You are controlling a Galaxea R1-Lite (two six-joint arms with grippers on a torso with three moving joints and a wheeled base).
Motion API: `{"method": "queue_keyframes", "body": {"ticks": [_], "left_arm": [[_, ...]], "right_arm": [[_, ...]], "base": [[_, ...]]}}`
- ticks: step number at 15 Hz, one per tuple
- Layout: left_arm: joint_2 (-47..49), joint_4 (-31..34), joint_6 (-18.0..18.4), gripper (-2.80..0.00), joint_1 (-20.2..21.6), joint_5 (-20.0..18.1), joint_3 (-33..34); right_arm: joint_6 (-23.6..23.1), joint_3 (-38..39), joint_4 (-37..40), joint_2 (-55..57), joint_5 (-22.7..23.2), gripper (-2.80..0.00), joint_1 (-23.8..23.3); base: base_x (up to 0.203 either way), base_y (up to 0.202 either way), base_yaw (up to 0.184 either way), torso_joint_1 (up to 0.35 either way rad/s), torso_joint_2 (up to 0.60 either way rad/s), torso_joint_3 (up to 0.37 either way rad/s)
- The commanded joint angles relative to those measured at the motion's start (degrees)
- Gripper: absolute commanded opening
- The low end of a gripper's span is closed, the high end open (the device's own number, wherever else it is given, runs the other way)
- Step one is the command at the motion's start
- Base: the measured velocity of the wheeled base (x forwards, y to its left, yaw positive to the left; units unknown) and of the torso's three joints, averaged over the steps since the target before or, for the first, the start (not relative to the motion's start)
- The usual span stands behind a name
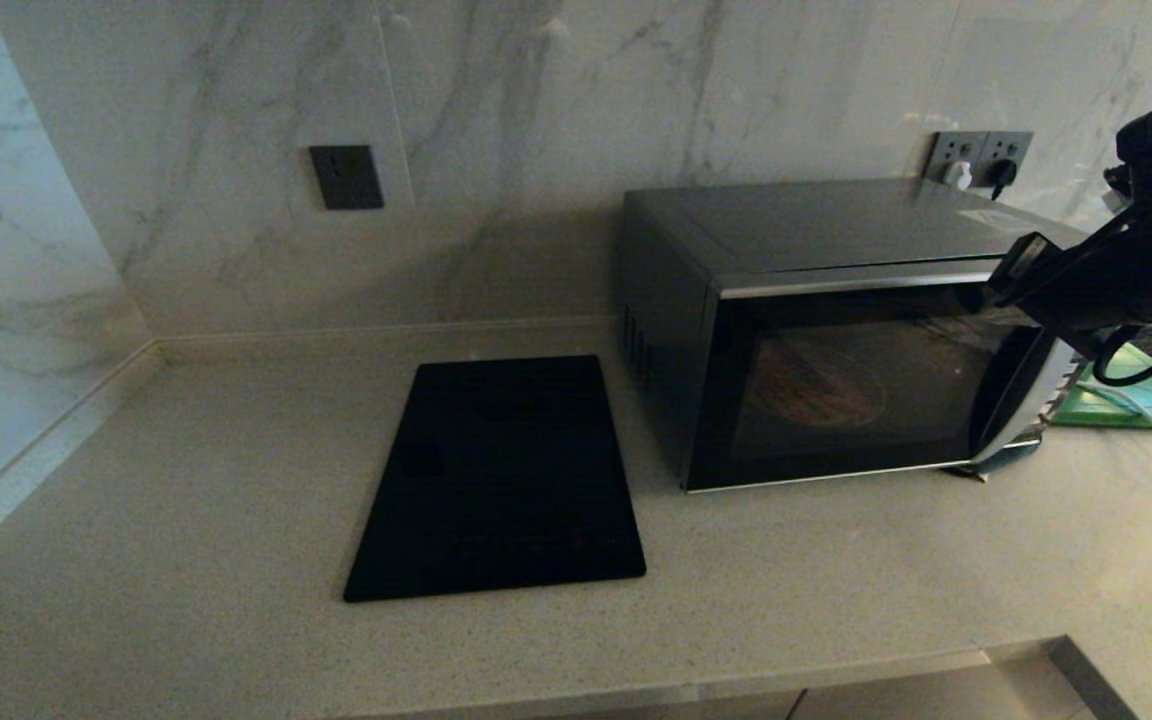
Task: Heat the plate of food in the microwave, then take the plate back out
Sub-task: Close the microwave oven, then open the microwave oven
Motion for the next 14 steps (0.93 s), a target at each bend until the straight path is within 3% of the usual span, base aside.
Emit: {"method": "queue_keyframes", "body": {"ticks": [1,5,10,14], "left_arm": [[0.1,0.0,0.0,-2.8,0.0,0.0,0.0],[0.1,0.0,0.0,-2.8,0.0,0.0,0.0],[0.1,0.0,0.0,-2.8,0.0,0.0,0.0],[0.0,0.0,0.0,-2.8,0.0,0.0,0.0]], "right_arm": [[0.2,0.0,0.1,0.1,0.6,-2.8,0.1],[0.3,1.9,-4.8,0.4,1.8,-2.8,0.1],[0.2,3.4,-5.2,0.4,1.8,-2.8,-0.2],[-0.4,10.4,-5.3,-6.1,1.8,-2.8,-2.8]], "base": [[0.0,0.0,0.0,0.0,0.0,0.0],[0.0,0.0,0.0,0.0,0.0,0.0],[0.0,0.0,0.0,0.0,0.0,0.0],[0.0,0.0,0.0,0.0,0.0,0.0]]}}
